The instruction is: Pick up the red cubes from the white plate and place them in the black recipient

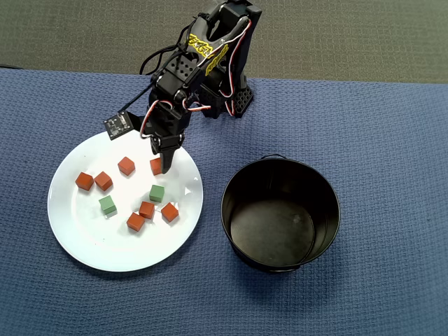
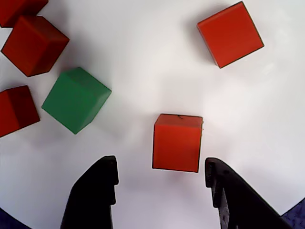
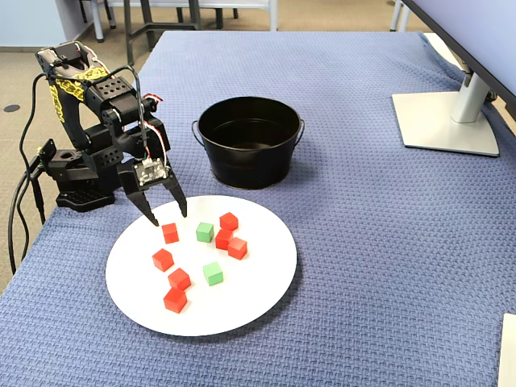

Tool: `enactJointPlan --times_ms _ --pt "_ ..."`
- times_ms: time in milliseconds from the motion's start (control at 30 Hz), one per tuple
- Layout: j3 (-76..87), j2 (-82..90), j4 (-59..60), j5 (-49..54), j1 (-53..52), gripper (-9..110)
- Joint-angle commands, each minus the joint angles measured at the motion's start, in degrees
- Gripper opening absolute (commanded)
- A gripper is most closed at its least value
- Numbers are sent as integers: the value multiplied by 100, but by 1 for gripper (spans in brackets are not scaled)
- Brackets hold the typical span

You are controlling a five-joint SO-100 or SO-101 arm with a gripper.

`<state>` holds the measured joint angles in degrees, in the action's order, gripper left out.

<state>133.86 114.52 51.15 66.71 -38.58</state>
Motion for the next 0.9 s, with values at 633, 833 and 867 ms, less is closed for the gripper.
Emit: enactJointPlan --times_ms 633,833,867 --pt "-677 -1169 -598 -343 -211 13" --pt "-606 -1345 -809 -299 -167 10" --pt "-580 -1354 -809 -281 -158 9"
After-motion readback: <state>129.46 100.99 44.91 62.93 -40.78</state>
